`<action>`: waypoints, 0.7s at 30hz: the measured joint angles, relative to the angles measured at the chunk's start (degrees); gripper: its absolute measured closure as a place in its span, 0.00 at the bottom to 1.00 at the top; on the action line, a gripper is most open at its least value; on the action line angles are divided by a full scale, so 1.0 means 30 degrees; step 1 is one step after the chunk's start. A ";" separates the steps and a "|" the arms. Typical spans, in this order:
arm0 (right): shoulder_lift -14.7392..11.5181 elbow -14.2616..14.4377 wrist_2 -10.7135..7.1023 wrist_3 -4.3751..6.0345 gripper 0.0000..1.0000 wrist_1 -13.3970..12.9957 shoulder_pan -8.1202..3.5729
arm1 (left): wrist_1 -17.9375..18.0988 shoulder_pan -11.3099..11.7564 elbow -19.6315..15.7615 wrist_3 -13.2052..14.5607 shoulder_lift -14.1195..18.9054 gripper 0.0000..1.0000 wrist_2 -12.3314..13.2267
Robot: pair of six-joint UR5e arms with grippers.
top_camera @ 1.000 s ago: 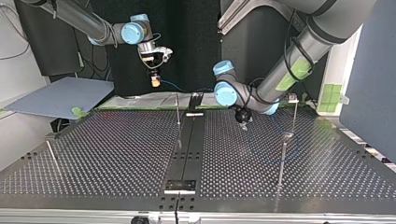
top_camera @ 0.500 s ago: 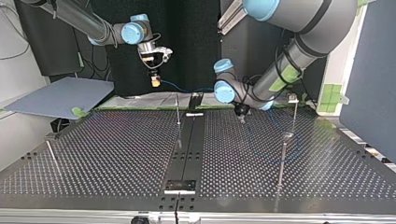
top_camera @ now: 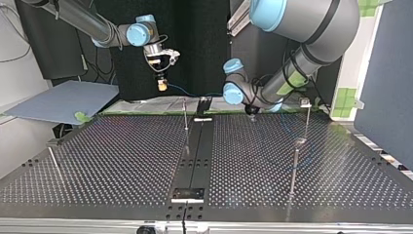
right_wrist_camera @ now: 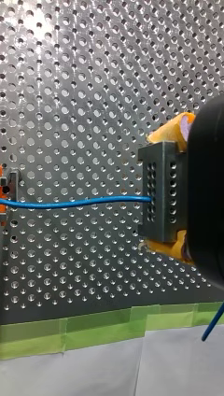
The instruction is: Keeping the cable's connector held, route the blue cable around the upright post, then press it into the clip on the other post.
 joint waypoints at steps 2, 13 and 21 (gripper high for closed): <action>-0.0002 0.0000 -0.0009 0.0009 1.00 -0.0006 0.0000 | -0.0055 -0.0028 0.0000 -0.0187 -0.0282 0.00 0.0000; -0.0004 -0.0019 -0.0018 0.0063 1.00 -0.0020 0.0001 | -0.0216 0.0022 0.0000 -0.1057 -0.1274 0.00 0.0207; -0.0002 -0.0027 -0.0020 0.0078 1.00 -0.0039 0.0000 | -0.0014 -0.0101 0.0000 -0.1077 -0.1815 0.00 0.0849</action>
